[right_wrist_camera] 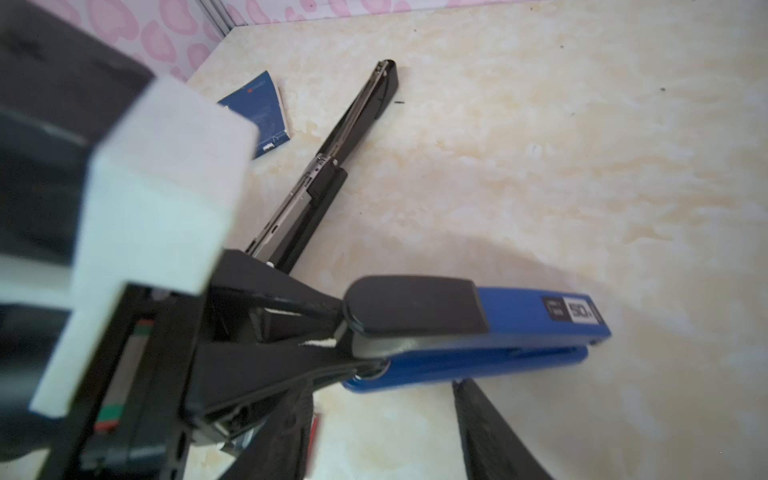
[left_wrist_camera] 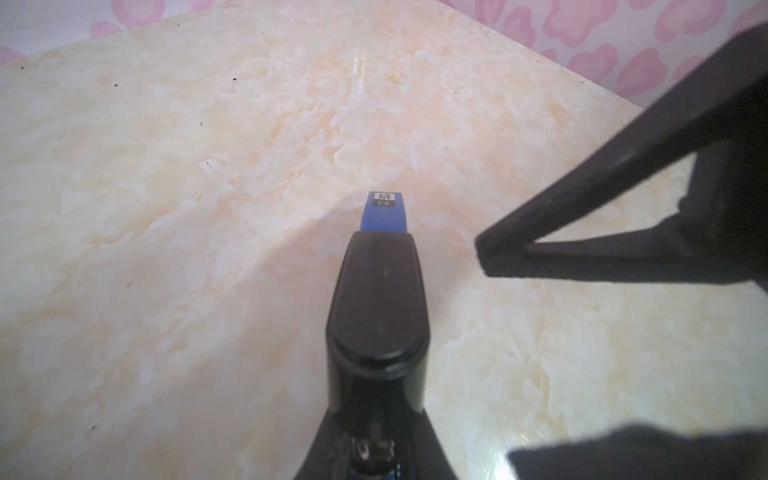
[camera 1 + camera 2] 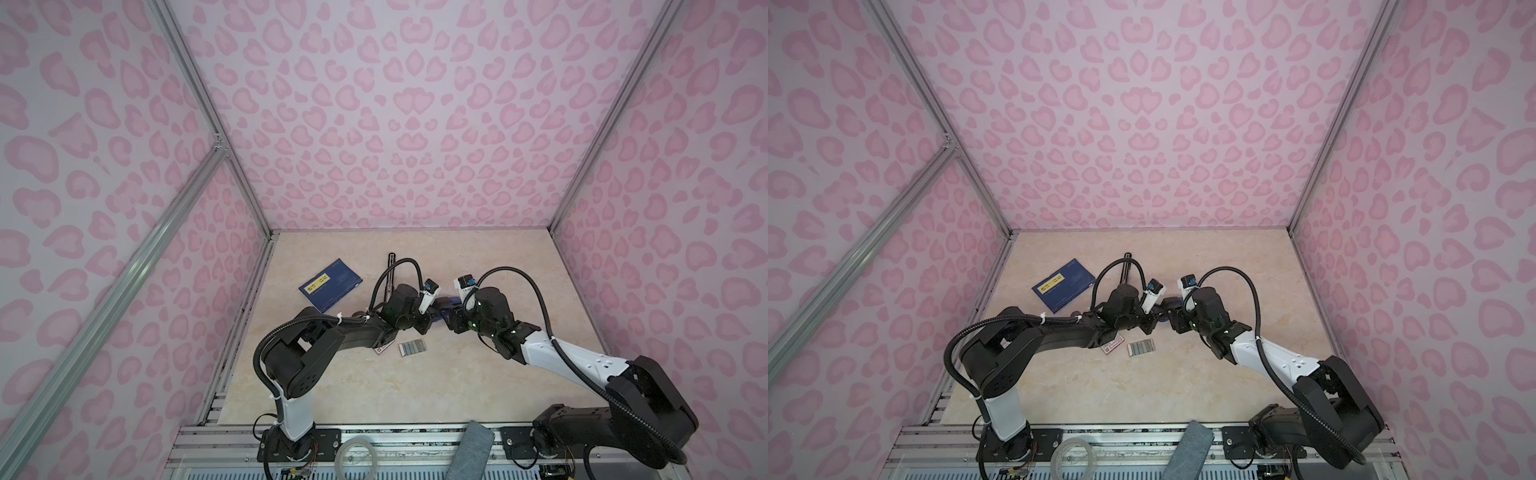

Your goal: Load the staples into the stapler

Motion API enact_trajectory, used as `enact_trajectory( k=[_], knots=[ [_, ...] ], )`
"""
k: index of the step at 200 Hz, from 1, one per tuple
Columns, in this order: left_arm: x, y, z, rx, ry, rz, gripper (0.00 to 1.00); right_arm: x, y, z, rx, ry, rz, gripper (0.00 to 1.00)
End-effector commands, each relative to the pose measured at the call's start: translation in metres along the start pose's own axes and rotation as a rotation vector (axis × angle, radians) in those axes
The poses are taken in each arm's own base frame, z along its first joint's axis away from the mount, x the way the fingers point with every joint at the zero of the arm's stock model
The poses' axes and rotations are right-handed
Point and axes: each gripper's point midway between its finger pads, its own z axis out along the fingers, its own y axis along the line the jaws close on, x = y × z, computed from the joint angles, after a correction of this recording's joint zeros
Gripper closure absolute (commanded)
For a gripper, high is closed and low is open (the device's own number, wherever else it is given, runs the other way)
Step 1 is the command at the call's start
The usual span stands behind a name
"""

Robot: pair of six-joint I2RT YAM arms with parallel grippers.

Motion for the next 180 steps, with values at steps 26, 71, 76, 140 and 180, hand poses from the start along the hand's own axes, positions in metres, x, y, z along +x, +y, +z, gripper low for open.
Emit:
enact_trajectory(
  k=[26, 71, 76, 140, 180],
  knots=[
    [0.001, -0.005, 0.016, -0.023, -0.023, 0.032, 0.87, 0.018, -0.043, -0.016, 0.107, -0.011, 0.103, 0.43],
    [0.024, -0.01, 0.023, -0.025, 0.041, 0.013, 0.82, 0.023, -0.061, -0.028, 0.151, -0.044, 0.144, 0.43],
    [0.025, -0.01, 0.022, -0.029, 0.048, 0.011, 0.81, 0.023, -0.061, -0.028, 0.152, -0.046, 0.144, 0.43],
    [0.039, -0.007, 0.01, -0.078, 0.11, -0.003, 0.65, 0.019, -0.063, -0.032, 0.159, -0.063, 0.145, 0.43],
    [0.034, -0.005, -0.011, -0.115, 0.144, -0.031, 0.59, 0.018, -0.065, -0.036, 0.168, -0.074, 0.149, 0.43]
  ],
)
